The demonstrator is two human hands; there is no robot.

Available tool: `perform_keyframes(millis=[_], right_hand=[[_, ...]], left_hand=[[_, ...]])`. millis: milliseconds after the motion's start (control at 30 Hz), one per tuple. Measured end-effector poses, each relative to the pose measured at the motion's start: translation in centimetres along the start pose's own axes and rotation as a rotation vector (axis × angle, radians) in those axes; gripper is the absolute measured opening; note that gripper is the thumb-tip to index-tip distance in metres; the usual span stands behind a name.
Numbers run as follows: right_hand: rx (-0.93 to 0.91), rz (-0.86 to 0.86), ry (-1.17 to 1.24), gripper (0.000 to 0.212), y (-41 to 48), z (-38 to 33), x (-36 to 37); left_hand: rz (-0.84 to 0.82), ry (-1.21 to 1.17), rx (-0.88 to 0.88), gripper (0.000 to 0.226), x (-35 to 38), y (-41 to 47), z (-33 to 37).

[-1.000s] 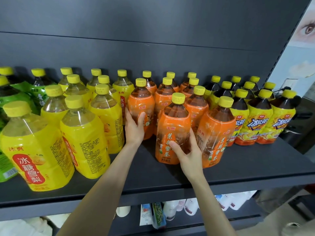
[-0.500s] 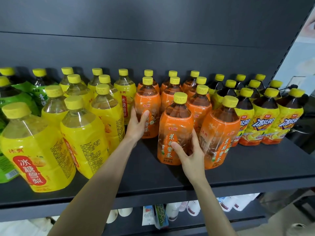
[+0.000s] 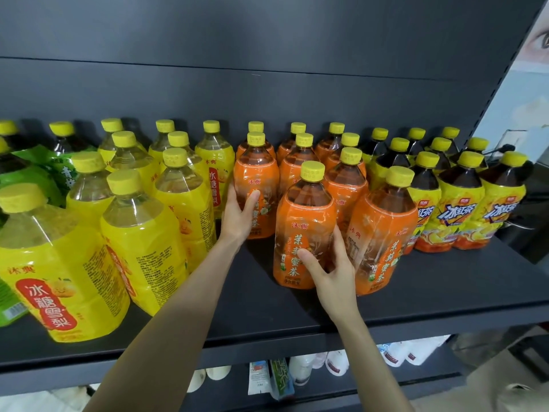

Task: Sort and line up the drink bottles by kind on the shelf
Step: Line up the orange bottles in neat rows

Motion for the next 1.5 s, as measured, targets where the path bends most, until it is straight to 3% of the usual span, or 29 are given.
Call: perform_keyframes(millis=[333, 533, 633, 733, 833, 933, 1067, 1167, 1300, 1500], right_hand=[[0.003, -0.003, 0.012, 0.094, -0.2, -0.3, 0.0], [0.005, -0.040, 0.018, 0.100, 0.0, -0.5, 0.6], [0.009, -0.099, 0.041, 0.092, 0.2, -0.8, 2.0], [0.030, -0.166, 0.063, 0.080, 0.7, -1.4, 3.9], [0.041, -0.228, 0.090, 0.075, 1.5, -2.2, 5.3], [0.055, -0.272, 0.095, 0.076, 2.2, -2.0, 6.1], [0.065, -0.343, 0.021, 0.091, 2.6, -1.4, 6.1], [0.075, -0.404, 0.005, 0.093, 3.1, -1.3, 5.7], [0.085, -0.444, 0.024, 0.088, 4.1, -0.9, 5.4], [0.072, -0.449, 0.026, 0.089, 4.6, -0.4, 5.3]], left_hand=[[-0.051, -0.002, -0.066, 0.076, -0.6, -0.9, 0.8], [-0.080, -0.205, -0.115, 0.072, -1.5, -3.8, 2.1], [-0.138, -0.320, -0.140, 0.082, -2.0, -4.9, 2.9], [-0.162, -0.374, -0.153, 0.069, -2.1, -5.4, 3.5], [-0.160, -0.432, -0.197, 0.073, -2.1, -5.6, 3.7], [-0.113, -0.431, -0.244, 0.066, -1.9, -5.6, 3.4], [-0.075, -0.383, -0.246, 0.088, -1.8, -5.2, 3.2], [-0.055, -0.396, -0.237, 0.064, -1.4, -4.9, 3.5], [-0.004, -0.369, -0.241, 0.059, -0.9, -4.9, 4.0], [0.017, -0.325, -0.250, 0.075, -0.4, -4.5, 3.3]])
Point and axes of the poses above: each hand's wrist, its own y-axis towards the middle knuckle, its own x-axis out of the palm, z = x × y, the point moved 2 cm from there along y, towards the middle knuckle, and after that the axes turned 4 degrees about x, right-handed, at the moved point
